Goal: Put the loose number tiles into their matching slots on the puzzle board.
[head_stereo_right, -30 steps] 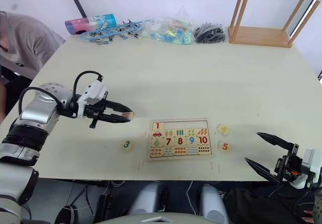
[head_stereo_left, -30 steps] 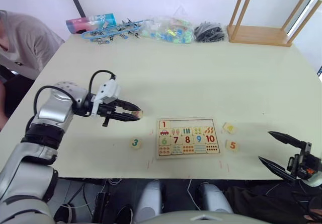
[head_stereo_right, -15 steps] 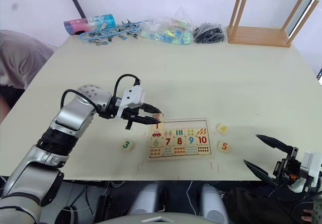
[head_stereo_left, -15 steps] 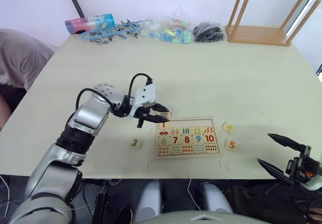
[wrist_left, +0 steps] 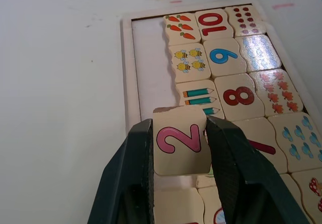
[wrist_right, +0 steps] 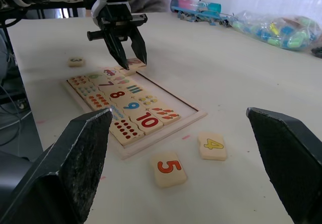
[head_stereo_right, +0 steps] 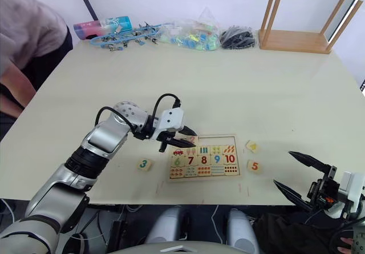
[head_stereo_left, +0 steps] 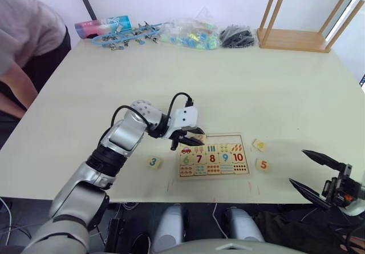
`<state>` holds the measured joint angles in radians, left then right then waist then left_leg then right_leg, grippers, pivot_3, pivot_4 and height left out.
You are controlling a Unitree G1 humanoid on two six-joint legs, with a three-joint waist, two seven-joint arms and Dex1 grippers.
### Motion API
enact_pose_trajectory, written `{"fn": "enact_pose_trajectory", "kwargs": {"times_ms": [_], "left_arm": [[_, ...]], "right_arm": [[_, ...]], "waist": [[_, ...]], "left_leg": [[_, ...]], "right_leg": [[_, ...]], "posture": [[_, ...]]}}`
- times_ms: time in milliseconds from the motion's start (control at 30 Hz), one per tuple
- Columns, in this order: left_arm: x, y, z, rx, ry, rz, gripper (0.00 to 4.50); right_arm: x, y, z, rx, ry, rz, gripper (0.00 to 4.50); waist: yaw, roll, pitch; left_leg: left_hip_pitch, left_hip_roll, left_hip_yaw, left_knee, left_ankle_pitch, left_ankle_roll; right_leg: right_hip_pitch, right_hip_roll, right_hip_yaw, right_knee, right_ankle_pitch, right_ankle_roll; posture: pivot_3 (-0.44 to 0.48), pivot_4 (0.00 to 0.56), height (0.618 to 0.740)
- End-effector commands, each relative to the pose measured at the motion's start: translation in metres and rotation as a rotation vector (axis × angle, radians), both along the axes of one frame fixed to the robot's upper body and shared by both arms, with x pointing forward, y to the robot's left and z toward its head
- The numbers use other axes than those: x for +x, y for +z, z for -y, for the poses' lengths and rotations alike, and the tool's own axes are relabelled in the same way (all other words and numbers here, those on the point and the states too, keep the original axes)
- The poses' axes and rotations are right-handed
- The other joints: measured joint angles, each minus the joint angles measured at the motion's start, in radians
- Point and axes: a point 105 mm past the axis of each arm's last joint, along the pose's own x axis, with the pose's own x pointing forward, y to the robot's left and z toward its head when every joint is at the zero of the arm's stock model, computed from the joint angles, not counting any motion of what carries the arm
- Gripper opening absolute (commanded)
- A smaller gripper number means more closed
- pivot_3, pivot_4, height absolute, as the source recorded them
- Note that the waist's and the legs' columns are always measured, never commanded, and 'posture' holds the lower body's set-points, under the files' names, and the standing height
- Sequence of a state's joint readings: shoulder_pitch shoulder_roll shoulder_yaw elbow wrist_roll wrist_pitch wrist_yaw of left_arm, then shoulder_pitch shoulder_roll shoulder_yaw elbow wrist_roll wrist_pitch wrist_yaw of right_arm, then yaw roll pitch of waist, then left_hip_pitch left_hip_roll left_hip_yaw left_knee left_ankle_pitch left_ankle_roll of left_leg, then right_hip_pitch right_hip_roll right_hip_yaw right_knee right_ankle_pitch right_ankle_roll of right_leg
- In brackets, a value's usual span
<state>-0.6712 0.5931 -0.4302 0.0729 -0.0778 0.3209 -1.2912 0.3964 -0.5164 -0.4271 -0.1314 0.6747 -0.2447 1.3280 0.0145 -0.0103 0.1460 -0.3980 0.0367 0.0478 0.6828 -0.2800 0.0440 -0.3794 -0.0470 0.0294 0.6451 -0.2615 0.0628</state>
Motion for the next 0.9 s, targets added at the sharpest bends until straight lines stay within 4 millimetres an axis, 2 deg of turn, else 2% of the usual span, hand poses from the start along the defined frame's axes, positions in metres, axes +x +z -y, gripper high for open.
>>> {"fn": "enact_pose_trajectory", "kwargs": {"times_ms": [33, 900], "left_arm": [[0.003, 0.005, 0.000, 0.010, -0.011, 0.036, 1.04], [0.014, 0.000, -0.001, 0.015, -0.009, 0.053, 1.04]], "right_arm": [[-0.001, 0.007, 0.000, -0.011, 0.006, 0.033, 4.50], [-0.002, 0.004, 0.003, -0.014, -0.005, 0.026, 4.50]], "waist": [[0.000, 0.000, 0.000], [0.000, 0.000, 0.000]], "left_leg": [[0.000, 0.000, 0.000, 0.000, 0.000, 0.000], [0.000, 0.000, 0.000, 0.000, 0.000, 0.000]], "right_leg": [[0.000, 0.000, 0.000, 0.000, 0.000, 0.000], [0.000, 0.000, 0.000, 0.000, 0.000, 0.000]], "posture": [[0.000, 0.150, 0.737], [0.000, 0.150, 0.737]]}}
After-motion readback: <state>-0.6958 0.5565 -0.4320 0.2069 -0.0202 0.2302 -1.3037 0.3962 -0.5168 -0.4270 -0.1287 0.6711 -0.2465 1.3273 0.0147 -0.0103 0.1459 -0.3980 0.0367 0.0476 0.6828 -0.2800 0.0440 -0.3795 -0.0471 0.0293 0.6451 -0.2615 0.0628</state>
